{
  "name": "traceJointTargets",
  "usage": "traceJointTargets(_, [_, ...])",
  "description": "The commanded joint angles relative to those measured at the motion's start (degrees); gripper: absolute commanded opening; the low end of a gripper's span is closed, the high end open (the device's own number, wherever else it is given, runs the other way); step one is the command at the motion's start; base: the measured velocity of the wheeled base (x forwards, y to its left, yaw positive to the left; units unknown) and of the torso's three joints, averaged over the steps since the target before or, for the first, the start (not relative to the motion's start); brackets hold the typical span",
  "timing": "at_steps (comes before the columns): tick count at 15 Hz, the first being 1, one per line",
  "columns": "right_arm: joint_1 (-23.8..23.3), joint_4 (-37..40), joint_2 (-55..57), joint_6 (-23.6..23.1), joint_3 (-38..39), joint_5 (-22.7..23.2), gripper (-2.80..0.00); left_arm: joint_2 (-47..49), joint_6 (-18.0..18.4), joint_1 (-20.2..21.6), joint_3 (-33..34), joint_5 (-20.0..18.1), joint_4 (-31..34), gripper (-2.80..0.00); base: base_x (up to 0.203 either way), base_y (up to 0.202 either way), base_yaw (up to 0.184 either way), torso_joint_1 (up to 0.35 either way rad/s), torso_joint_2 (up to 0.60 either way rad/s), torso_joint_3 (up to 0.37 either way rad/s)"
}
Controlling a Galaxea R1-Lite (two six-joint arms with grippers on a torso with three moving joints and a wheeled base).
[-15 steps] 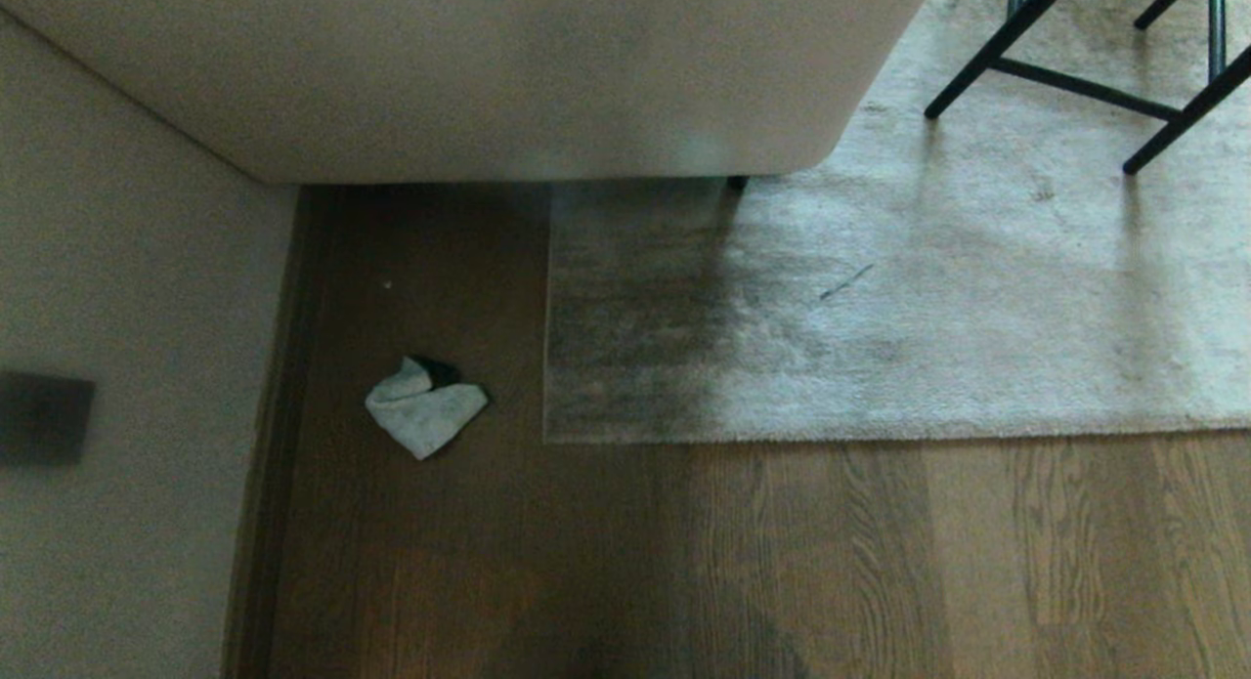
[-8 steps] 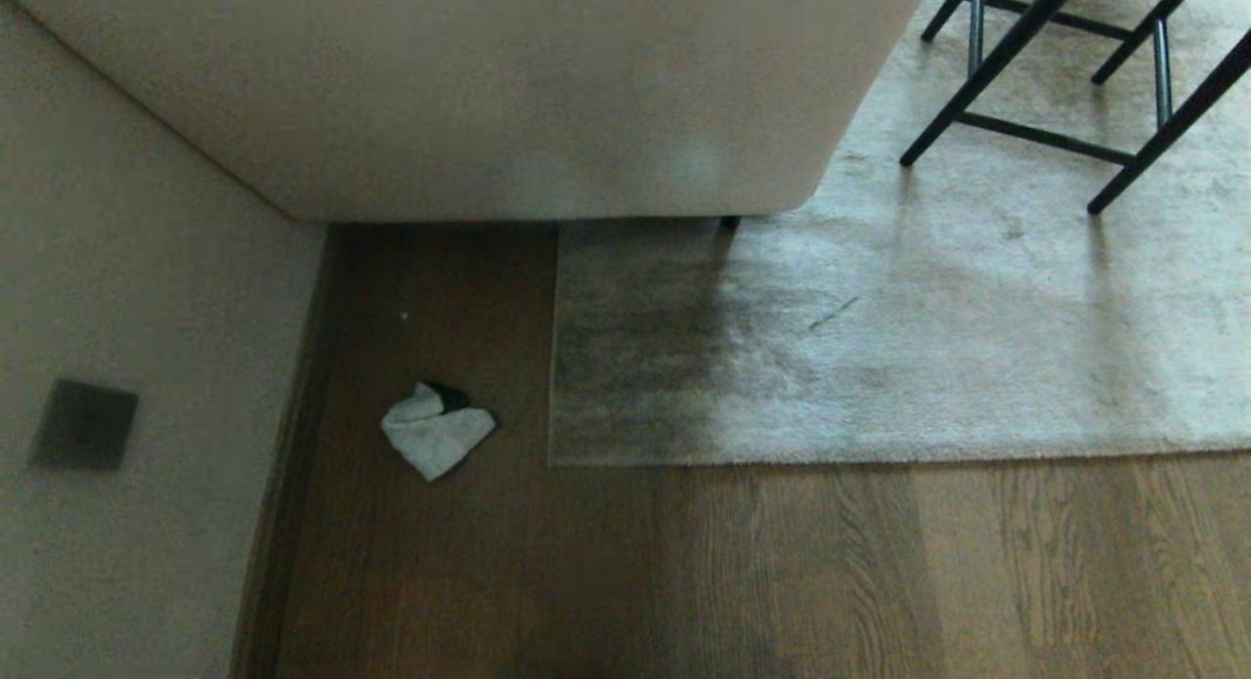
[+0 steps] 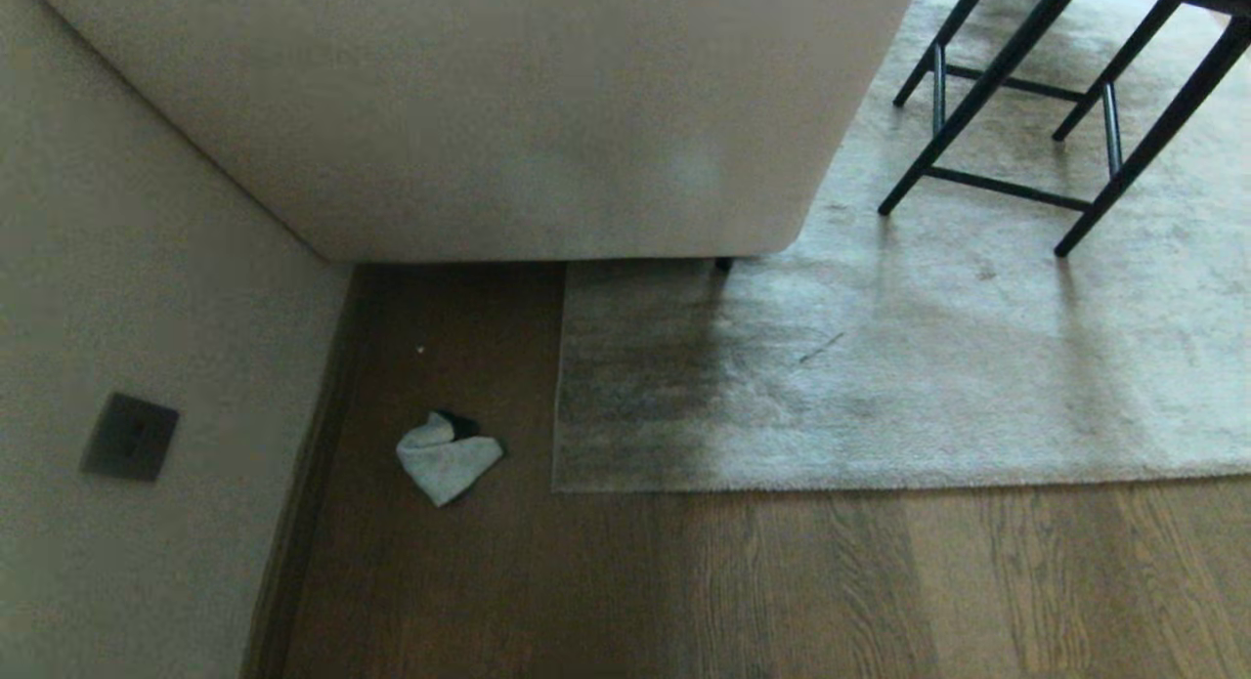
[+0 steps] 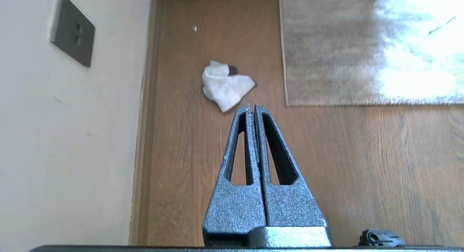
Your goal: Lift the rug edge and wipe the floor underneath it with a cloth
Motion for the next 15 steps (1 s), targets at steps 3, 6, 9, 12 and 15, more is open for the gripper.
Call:
traceJointTargets(3, [0.0, 0.0, 0.0, 0.0, 0.0, 0.0, -2.80, 0.0, 0.0, 0.0, 0.0, 0.0, 0.0, -2.80, 0.000, 0.000, 0.000, 0.004, 0.00, 0.207])
traceJointTargets(6, [0.0, 0.0, 0.0, 0.0, 0.0, 0.0, -2.80, 0.0, 0.0, 0.0, 0.0, 0.0, -0.1, -2.80, 0.000, 0.000, 0.000, 0.005, 0.00, 0.204])
traceJointTargets(9, [0.0, 0.0, 0.0, 0.0, 0.0, 0.0, -2.80, 0.0, 0.0, 0.0, 0.0, 0.0, -0.1, -2.80, 0.000, 0.000, 0.000, 0.003, 0.00, 0.205])
traceJointTargets(12, [0.0, 0.0, 0.0, 0.0, 0.0, 0.0, -2.80, 0.0, 0.0, 0.0, 0.0, 0.0, -0.1, -2.80, 0.000, 0.000, 0.000, 0.000, 0.00, 0.199])
traceJointTargets(15, [0.0, 0.0, 0.1, 0.0, 0.0, 0.0, -2.80, 0.0, 0.0, 0.1, 0.0, 0.0, -0.1, -2.80, 0.000, 0.000, 0.000, 0.003, 0.00, 0.207])
